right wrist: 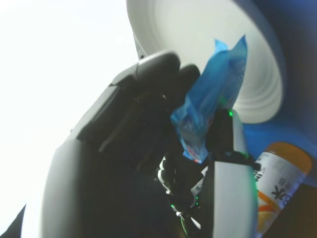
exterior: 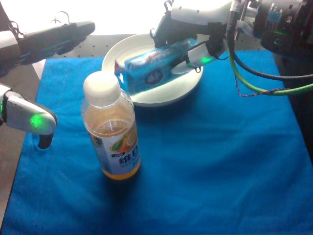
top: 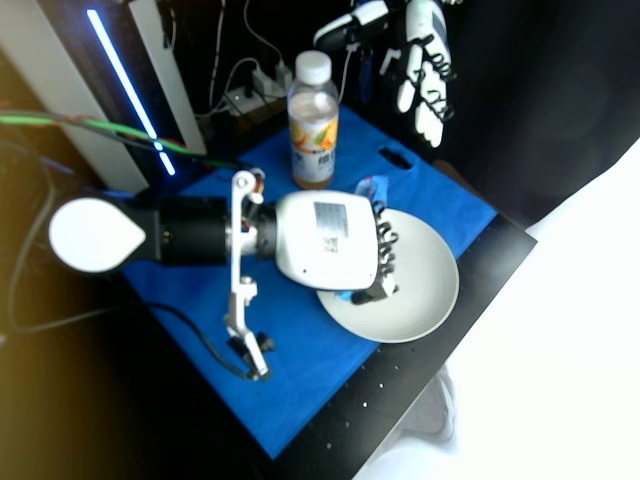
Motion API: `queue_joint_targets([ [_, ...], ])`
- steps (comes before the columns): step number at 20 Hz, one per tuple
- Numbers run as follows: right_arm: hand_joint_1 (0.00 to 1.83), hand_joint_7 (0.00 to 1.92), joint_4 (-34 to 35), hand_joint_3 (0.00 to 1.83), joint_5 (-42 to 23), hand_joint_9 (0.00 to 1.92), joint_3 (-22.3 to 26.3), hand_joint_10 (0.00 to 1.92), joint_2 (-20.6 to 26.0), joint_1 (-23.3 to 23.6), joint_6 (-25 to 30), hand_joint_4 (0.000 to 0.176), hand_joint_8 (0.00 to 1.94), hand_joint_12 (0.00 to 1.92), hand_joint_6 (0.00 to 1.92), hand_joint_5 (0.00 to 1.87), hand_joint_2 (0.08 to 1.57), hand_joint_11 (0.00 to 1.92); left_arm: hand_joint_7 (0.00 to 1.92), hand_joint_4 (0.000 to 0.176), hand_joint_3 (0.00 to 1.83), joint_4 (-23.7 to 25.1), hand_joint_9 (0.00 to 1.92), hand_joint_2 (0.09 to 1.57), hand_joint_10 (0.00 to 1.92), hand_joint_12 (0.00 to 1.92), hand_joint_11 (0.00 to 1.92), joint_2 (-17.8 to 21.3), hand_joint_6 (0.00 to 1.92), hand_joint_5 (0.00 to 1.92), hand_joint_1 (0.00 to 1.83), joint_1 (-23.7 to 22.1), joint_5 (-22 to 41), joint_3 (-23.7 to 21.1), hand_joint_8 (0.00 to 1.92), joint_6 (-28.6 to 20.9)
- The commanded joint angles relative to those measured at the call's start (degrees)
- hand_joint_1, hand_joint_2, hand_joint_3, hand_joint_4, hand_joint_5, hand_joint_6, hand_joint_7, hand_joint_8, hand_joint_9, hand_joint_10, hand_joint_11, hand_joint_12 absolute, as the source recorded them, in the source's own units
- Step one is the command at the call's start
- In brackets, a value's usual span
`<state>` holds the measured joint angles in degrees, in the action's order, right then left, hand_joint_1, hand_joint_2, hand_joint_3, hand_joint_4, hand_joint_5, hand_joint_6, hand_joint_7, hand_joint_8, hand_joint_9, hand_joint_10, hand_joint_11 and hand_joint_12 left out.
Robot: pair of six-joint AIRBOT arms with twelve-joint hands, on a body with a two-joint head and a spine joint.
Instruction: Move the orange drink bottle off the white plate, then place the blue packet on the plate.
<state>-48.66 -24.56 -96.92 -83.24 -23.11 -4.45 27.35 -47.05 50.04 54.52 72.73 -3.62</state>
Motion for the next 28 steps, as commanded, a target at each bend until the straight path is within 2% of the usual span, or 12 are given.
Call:
queue_joint_targets([
  [1,1.37,1.14,2.52,0.0,-4.49,1.0,-0.19,0.72,-0.03,0.53,0.21,0.0,0.76,1.45,0.16,0.82,1.03,0.65,0.0,0.176,0.01,-3.34,0.0,0.63,0.0,0.0,0.0,-0.39,0.0,0.0,0.61,-0.49,6.01,0.17,0.0,-0.33],
  [4,1.11,1.13,2.64,0.0,-4.5,1.02,-0.19,1.17,-0.02,0.48,0.21,0.0,0.48,1.69,0.01,0.85,0.96,0.89,0.0,0.176,0.01,-3.42,0.0,0.64,0.0,0.0,0.0,-0.38,0.0,0.0,0.61,-0.5,6.14,0.16,0.0,-0.33],
  [7,1.1,1.07,2.78,0.0,-4.51,1.0,-0.15,1.35,0.09,0.46,0.21,0.0,0.7,1.75,0.0,0.89,0.92,0.93,0.0,0.176,0.01,-3.43,0.0,0.66,0.0,0.0,0.0,-0.38,0.0,0.0,0.58,-0.5,6.3,-0.07,0.0,-0.24],
  [9,1.01,1.03,2.89,0.0,-4.52,0.92,0.0,1.1,0.34,0.46,0.22,0.0,0.44,1.63,0.0,0.85,0.89,0.81,0.0,0.176,0.01,-3.44,0.0,0.66,0.0,0.0,0.0,-0.39,0.0,0.0,0.58,-0.5,6.22,0.02,0.0,-0.23],
  [13,0.86,0.73,2.89,0.0,-5.7,0.69,1.1,0.15,1.7,0.46,1.64,0.0,0.01,1.13,0.0,0.5,0.77,0.33,0.0,0.176,0.0,-4.01,0.0,0.65,0.0,0.0,0.0,-0.38,0.0,0.0,0.6,-0.55,6.18,0.16,0.0,-0.22],
  [15,0.84,0.49,2.89,0.0,-10.12,0.48,1.11,0.01,2.67,0.46,5.86,0.066,0.0,1.04,0.0,0.27,0.71,0.04,0.0,0.176,0.0,-4.58,0.0,0.64,0.0,0.0,0.0,-0.3,0.0,0.0,0.6,-0.54,6.25,0.13,0.0,-0.21],
  [19,0.75,0.04,5.94,0.0,-17.34,0.06,4.9,0.0,7.22,0.48,7.55,0.167,0.0,0.34,0.0,0.0,0.62,0.0,0.0,0.176,0.02,-7.47,0.0,0.69,0.0,0.0,0.0,0.87,0.0,0.0,0.63,-0.45,7.8,-1.02,0.0,2.22],
  [21,0.74,0.0,8.18,0.0,-20.36,0.01,6.26,0.0,9.34,0.48,7.5,0.176,0.0,0.3,0.0,0.0,0.61,0.0,0.0,0.176,0.01,-9.0,0.0,0.74,0.0,0.0,0.0,1.94,0.0,0.0,0.6,-0.43,8.47,-1.58,0.0,3.59],
  [22,0.75,0.0,9.49,0.0,-21.9,0.24,7.15,0.02,10.67,0.48,7.01,0.173,0.0,0.84,0.0,0.0,0.59,0.15,0.0,0.176,0.02,-9.73,0.0,0.77,0.0,0.0,0.0,2.41,0.0,0.0,0.57,-0.42,8.88,-1.73,0.0,4.28],
  [23,0.75,0.0,10.99,0.0,-22.49,0.18,8.23,0.0,11.89,0.48,5.37,0.175,0.0,1.03,0.0,0.0,0.58,0.03,0.0,0.176,0.02,-10.19,0.0,0.78,0.0,0.0,0.0,2.75,0.0,0.0,0.55,-0.41,9.33,-1.77,0.0,4.77],
  [26,0.73,0.02,16.97,0.0,-25.16,0.0,12.46,0.0,16.31,0.46,-2.12,0.176,0.0,0.18,0.0,0.0,0.64,0.0,0.0,0.176,0.02,-11.92,0.0,0.94,0.0,0.0,0.0,4.55,0.0,0.0,0.12,-0.39,11.69,-3.03,0.0,7.65],
  [28,0.78,0.03,22.3,0.01,-30.08,0.0,15.96,0.0,19.14,-1.04,-6.81,0.176,0.0,0.01,0.0,0.0,0.67,0.0,0.0,0.176,0.0,-13.21,0.0,0.78,0.0,0.0,0.0,5.97,0.0,0.0,0.46,-0.37,15.45,-5.33,0.0,10.75],
])
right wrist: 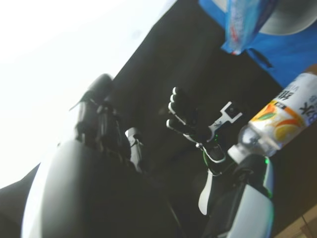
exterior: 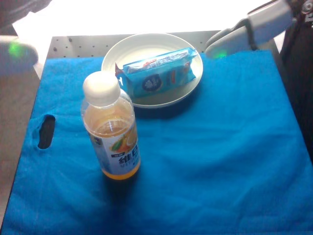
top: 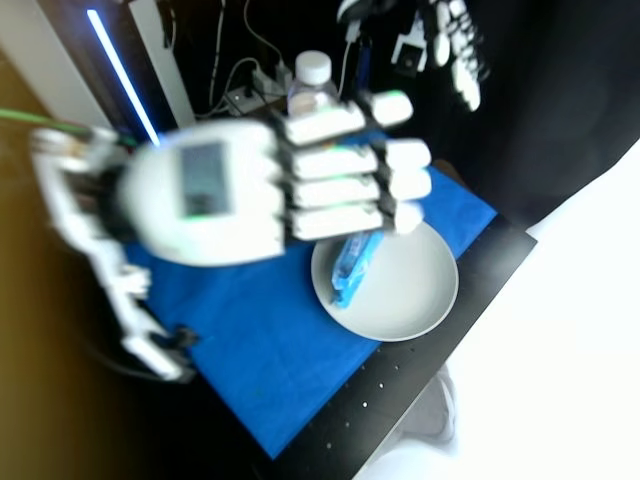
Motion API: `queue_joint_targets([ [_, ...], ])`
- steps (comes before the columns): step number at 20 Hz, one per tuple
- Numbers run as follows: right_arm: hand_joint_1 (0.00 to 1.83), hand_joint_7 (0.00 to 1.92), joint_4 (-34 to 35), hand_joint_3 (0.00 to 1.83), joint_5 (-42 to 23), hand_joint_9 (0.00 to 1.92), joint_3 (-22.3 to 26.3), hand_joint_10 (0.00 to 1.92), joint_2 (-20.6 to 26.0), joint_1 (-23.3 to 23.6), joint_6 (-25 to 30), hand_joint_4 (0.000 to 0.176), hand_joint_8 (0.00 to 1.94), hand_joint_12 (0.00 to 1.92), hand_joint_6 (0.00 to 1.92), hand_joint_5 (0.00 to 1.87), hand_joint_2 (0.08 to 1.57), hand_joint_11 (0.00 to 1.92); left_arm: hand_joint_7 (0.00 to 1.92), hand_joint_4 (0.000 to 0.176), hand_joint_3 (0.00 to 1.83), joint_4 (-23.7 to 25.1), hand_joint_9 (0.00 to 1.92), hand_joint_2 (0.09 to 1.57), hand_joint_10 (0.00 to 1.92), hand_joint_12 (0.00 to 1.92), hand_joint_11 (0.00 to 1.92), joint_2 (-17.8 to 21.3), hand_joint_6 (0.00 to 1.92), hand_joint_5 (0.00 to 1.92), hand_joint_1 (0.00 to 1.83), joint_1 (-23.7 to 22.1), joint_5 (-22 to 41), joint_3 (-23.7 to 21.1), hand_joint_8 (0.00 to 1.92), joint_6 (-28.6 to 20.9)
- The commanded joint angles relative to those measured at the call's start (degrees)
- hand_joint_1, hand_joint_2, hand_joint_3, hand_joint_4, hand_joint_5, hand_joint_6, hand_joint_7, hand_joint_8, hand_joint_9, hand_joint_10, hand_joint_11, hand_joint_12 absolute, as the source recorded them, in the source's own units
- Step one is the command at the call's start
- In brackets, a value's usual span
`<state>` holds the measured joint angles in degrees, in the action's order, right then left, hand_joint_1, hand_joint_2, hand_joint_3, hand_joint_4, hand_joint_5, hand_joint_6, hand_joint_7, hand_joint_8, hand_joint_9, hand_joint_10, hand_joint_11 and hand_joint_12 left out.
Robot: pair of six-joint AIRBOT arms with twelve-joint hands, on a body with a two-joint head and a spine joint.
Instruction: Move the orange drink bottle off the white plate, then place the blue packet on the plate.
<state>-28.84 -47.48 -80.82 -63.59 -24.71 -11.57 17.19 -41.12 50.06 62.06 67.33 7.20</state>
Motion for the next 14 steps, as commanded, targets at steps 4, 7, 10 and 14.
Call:
queue_joint_targets([
  [4,0.82,0.0,13.12,0.01,-16.35,0.0,6.33,0.0,4.73,-3.93,-8.45,0.176,0.0,0.03,0.0,0.0,0.71,0.05,0.0,0.176,0.0,-6.47,0.0,0.77,0.0,0.0,0.0,1.06,0.0,0.0,0.6,-0.3,16.19,-2.73,0.0,4.64],
  [7,0.66,0.03,18.56,0.0,-23.49,0.0,8.74,0.0,7.08,-7.73,-10.79,0.176,0.01,0.0,0.0,0.0,0.68,0.0,0.0,0.176,0.01,-9.99,0.0,0.79,0.0,0.0,0.0,1.06,0.01,0.18,0.73,-0.28,22.41,-3.88,0.0,8.59],
  [10,0.69,0.01,24.04,0.01,-28.31,0.0,9.44,0.0,7.53,-10.2,-13.49,0.176,0.0,0.0,0.0,0.0,0.7,0.0,0.0,0.055,0.0,-13.32,0.0,0.95,0.0,0.0,0.0,1.42,0.07,0.52,0.62,0.01,28.5,-5.12,0.0,12.25],
  [14,0.74,0.03,25.45,0.01,-32.74,0.01,10.22,0.0,7.7,-10.75,-13.95,0.176,0.0,0.01,0.0,0.0,0.81,0.02,0.0,0.12,0.0,-15.01,0.0,0.99,0.0,0.0,0.0,1.35,0.2,0.68,0.63,0.01,32.6,-5.03,0.0,12.8],
])
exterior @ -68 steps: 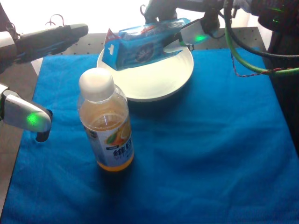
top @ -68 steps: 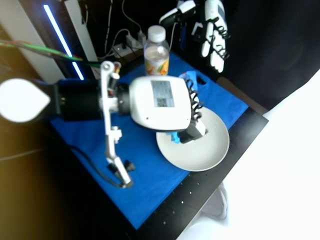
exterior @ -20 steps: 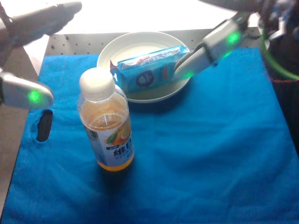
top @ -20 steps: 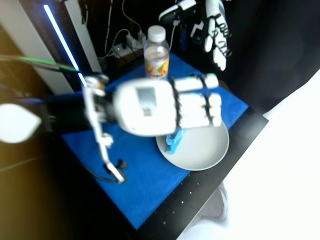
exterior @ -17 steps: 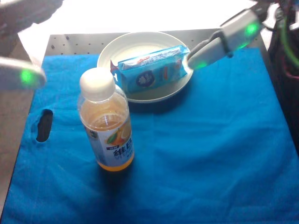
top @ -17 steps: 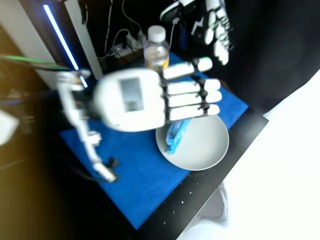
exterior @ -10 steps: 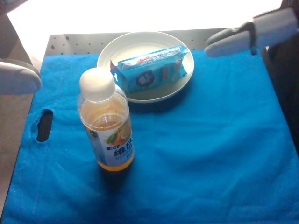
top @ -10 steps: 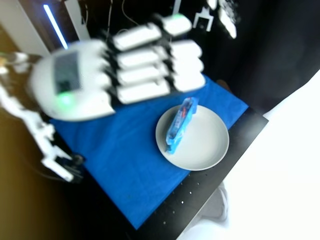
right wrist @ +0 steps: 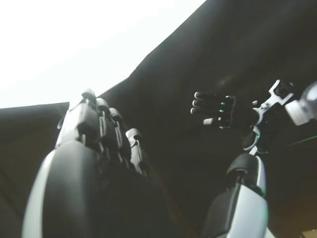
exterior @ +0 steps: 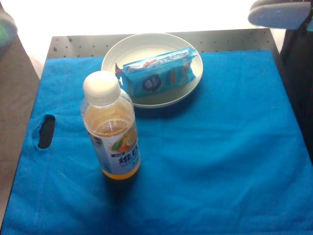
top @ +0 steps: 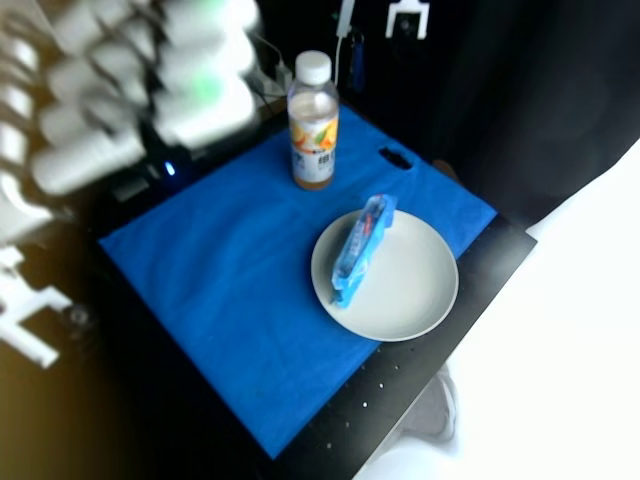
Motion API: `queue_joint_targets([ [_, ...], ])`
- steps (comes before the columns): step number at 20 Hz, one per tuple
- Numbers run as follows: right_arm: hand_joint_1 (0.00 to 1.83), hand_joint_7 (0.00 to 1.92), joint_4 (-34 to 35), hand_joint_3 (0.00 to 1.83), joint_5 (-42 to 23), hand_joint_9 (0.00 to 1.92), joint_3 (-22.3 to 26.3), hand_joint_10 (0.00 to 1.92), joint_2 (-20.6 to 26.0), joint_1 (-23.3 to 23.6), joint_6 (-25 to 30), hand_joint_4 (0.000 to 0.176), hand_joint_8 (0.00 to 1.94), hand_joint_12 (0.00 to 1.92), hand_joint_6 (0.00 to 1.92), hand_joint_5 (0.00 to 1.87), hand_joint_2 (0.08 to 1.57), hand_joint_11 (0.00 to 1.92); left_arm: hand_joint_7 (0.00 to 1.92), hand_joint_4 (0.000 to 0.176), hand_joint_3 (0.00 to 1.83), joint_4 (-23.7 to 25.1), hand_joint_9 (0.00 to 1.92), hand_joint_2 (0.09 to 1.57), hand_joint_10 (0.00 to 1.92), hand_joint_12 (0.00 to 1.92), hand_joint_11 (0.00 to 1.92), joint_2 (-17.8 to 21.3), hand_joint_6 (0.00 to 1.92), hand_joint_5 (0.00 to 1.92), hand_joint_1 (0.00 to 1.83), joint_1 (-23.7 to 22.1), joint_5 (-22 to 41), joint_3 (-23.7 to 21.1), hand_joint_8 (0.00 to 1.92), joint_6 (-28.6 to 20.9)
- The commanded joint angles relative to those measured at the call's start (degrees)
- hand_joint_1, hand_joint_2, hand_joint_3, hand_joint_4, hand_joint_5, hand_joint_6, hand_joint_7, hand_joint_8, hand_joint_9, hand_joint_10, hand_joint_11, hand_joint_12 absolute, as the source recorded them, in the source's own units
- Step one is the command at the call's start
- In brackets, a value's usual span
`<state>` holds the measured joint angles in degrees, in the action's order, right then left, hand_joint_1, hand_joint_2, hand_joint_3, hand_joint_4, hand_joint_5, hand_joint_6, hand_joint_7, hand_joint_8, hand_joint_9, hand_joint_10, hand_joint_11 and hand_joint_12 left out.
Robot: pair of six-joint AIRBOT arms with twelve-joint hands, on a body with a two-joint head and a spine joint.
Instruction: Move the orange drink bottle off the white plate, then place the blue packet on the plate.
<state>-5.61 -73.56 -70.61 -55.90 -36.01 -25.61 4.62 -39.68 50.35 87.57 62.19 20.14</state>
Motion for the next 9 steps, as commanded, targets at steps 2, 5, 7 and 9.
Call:
queue_joint_targets([
  [2,0.76,0.02,2.99,0.01,-8.25,0.01,0.39,0.0,0.29,-0.11,-0.15,0.176,0.0,0.01,0.0,0.0,0.82,0.0,0.02,0.08,0.0,-2.61,0.0,1.06,0.0,0.0,0.0,-0.72,0.13,0.65,0.79,-0.29,8.9,0.1,0.0,0.94],
  [5,0.76,0.01,3.35,0.0,-9.11,0.0,0.43,0.0,0.14,-0.95,-0.36,0.176,0.0,0.0,0.0,0.0,0.79,0.0,0.0,0.037,0.0,-2.61,0.0,1.01,0.0,0.0,0.0,-1.5,0.01,0.31,0.78,-0.28,9.66,0.33,0.0,1.67],
  [7,0.74,0.0,4.28,0.0,-11.35,0.0,0.43,0.0,0.15,-2.74,-0.36,0.176,0.0,0.0,0.0,0.0,0.73,0.0,0.0,0.0,0.0,-2.61,0.0,1.08,0.0,0.0,0.0,-1.76,0.08,0.47,0.75,-0.29,10.28,0.61,0.0,1.84],
  [9,0.74,0.0,5.04,0.0,-12.97,0.0,0.59,0.0,0.52,-3.72,-0.45,0.176,0.0,0.0,0.0,0.0,0.73,0.0,0.0,0.0,0.0,-2.61,0.0,1.05,0.0,0.0,0.0,-2.22,0.02,0.26,0.78,-0.29,10.58,0.92,0.0,2.53],
])
